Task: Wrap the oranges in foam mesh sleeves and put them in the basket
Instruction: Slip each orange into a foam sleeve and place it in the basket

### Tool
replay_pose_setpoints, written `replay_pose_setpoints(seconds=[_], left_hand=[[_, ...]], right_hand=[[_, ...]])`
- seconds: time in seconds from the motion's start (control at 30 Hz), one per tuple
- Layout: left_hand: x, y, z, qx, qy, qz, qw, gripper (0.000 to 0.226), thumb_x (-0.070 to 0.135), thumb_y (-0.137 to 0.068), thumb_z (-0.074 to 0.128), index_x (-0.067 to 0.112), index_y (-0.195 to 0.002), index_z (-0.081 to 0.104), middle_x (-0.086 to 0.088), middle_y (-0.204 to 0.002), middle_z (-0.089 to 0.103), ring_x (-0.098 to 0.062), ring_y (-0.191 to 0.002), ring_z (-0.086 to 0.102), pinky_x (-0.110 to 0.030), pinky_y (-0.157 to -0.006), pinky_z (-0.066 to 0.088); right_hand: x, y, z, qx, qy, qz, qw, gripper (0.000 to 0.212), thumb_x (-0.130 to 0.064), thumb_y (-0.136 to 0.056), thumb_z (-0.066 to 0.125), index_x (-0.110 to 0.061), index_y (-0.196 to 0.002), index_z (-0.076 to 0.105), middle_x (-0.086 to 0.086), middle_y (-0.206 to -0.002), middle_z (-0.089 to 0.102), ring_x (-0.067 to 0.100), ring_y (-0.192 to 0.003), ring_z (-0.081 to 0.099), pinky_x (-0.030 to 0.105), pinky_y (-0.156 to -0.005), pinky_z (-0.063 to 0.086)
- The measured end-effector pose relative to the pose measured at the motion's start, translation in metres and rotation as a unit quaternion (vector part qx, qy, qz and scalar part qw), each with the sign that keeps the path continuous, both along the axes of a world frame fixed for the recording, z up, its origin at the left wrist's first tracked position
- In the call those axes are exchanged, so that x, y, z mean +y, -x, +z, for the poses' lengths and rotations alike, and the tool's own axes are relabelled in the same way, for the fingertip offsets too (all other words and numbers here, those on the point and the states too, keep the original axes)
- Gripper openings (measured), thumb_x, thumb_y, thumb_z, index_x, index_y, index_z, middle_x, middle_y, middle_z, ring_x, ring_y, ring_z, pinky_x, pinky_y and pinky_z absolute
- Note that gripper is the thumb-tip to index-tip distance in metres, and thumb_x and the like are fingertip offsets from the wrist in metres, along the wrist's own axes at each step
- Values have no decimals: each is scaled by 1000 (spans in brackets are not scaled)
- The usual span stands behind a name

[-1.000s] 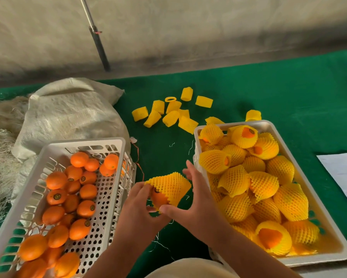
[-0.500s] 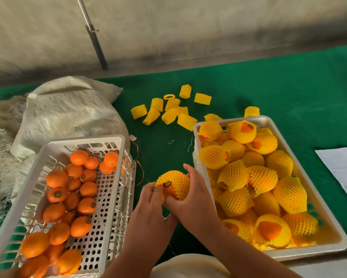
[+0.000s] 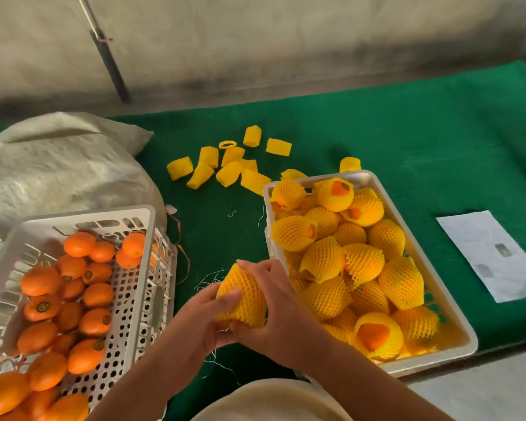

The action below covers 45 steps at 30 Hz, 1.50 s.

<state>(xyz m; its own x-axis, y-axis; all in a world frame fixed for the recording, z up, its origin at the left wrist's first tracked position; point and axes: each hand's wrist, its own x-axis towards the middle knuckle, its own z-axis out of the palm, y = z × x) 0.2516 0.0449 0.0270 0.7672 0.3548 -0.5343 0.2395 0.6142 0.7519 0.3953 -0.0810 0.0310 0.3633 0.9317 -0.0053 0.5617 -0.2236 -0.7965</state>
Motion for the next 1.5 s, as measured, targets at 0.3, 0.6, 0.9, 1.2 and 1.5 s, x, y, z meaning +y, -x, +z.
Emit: replay_pose_setpoints(seconds=[0.3,0.6,0.9,1.2,1.5], left_hand=[[-38,-33,1,1,-45,-56,997,70,55,-79,84,28,-137,58,-2,-128,70,-31,-118,69,-47,-90,61],[-35,-54,1,61,-355,-259,896,48,76,-81,49,60,-126,52,34,-118,64,5,-103,67,-24,-73,62],[25,23,-42,173,-406,-64,895,19,30,-98,66,37,-115,69,17,-103,75,-4,-93,74,-32,-68,65],[67,108,-47,294,-509,68,806,23,57,-89,64,47,-110,69,20,-90,76,-4,-79,73,-38,-65,60],[137,167,-106,407,-515,19,754,22,35,-99,66,23,-118,68,0,-109,71,-14,-93,65,-31,-73,49]], right_hand=[[-57,-17,-5,354,62,-174,917,80,-85,-75,65,-54,-143,39,-11,-147,54,16,-126,61,42,-93,62],[-112,-57,-7,344,33,-334,877,90,-75,-60,77,-39,-140,53,-5,-128,67,22,-112,69,44,-82,65],[-138,-123,-23,2,251,-335,908,103,-86,-77,60,-27,-157,34,6,-150,56,33,-134,54,46,-100,49],[-145,-114,-7,-45,264,-329,905,93,-77,-78,66,-25,-152,43,6,-143,56,28,-127,56,46,-99,49],[-91,-49,-3,-102,75,-256,958,31,-34,-83,82,-33,-111,70,-12,-104,62,8,-91,63,44,-76,56]])
